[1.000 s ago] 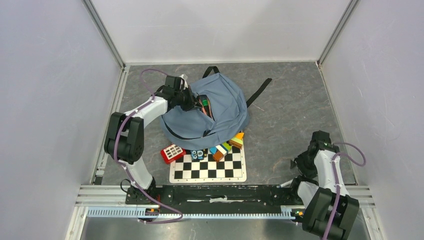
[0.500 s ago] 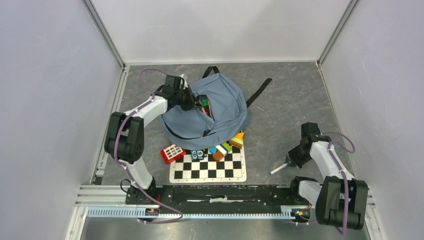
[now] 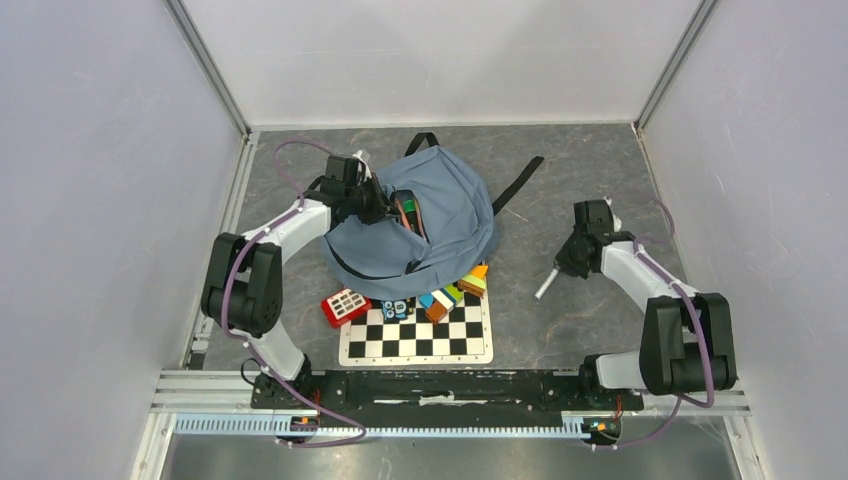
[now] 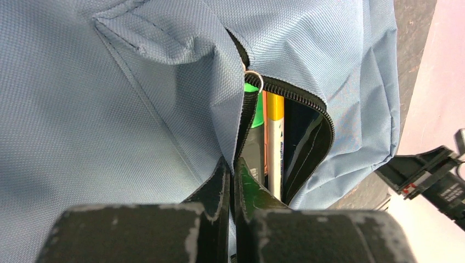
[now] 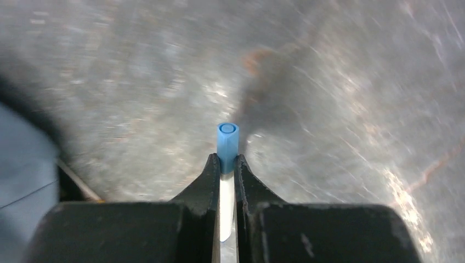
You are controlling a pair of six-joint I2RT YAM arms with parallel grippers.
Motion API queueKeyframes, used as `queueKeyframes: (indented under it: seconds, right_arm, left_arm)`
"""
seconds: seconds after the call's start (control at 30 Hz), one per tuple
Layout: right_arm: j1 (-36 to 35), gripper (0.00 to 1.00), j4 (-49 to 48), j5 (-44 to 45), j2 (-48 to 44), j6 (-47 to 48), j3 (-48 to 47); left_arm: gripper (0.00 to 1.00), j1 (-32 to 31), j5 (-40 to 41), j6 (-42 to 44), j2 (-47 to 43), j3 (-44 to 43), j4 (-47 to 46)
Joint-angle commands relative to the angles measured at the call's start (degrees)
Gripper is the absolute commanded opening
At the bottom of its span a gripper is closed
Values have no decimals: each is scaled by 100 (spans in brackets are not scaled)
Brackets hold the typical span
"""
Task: Pack the student bag
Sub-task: Pick up the stationery from the center of the board, then place the stationery in the student bag.
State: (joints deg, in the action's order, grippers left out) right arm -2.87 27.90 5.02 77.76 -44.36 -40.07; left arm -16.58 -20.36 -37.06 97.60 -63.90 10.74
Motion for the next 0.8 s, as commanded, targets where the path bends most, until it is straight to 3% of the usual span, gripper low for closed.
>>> queueKeyframes:
  seconds: [0.0, 0.27, 0.43, 0.77]
  right_arm:
    - [-360, 0, -796, -132, 82, 866, -683]
    - [-1383, 0, -1286, -484, 213, 1748, -1774]
    - [-2395, 0, -1605, -277, 497, 2270, -2645]
    - [-3873, 0, -2475, -282, 1689, 3192, -3893]
  left_arm:
    - [2, -21, 47, -221, -350, 97, -261]
    - [2, -21, 171, -227, -545, 157, -130]
    - [2, -21, 232, -198, -688, 273, -90]
    - [2, -21, -150, -18, -611, 246, -186]
